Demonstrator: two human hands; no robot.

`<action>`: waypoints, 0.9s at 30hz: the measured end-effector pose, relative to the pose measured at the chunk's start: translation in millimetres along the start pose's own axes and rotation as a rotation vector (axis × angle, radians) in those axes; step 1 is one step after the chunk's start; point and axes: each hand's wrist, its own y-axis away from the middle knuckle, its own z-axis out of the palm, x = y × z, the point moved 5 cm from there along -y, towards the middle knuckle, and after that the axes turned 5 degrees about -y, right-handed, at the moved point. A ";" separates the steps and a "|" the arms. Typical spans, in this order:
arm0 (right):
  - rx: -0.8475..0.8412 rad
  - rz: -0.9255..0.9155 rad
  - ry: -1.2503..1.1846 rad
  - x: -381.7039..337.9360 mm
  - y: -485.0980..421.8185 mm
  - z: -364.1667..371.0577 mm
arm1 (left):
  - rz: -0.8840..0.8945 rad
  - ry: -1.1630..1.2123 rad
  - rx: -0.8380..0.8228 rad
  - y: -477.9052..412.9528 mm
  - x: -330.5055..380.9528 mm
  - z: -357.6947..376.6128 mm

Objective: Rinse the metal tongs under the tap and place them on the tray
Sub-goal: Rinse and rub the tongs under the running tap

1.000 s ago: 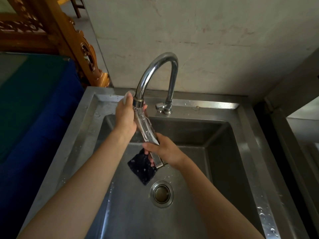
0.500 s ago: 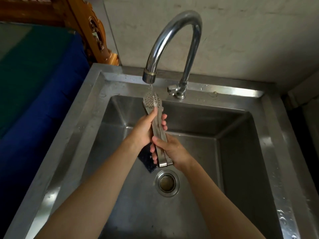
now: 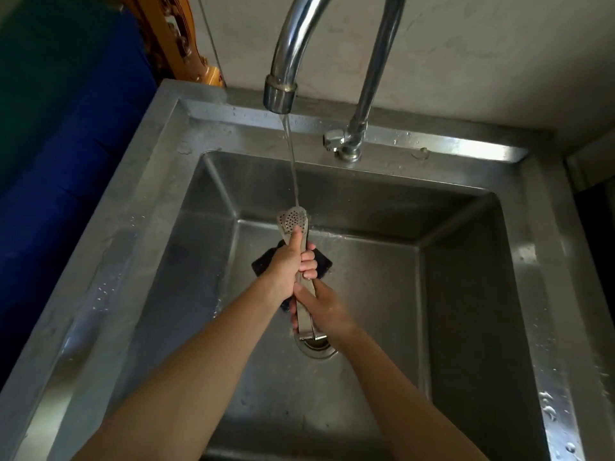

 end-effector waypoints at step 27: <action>0.415 -0.125 1.390 -32.1 19.7 1.4 | 0.192 0.383 -0.185 -2.8 30.6 13.0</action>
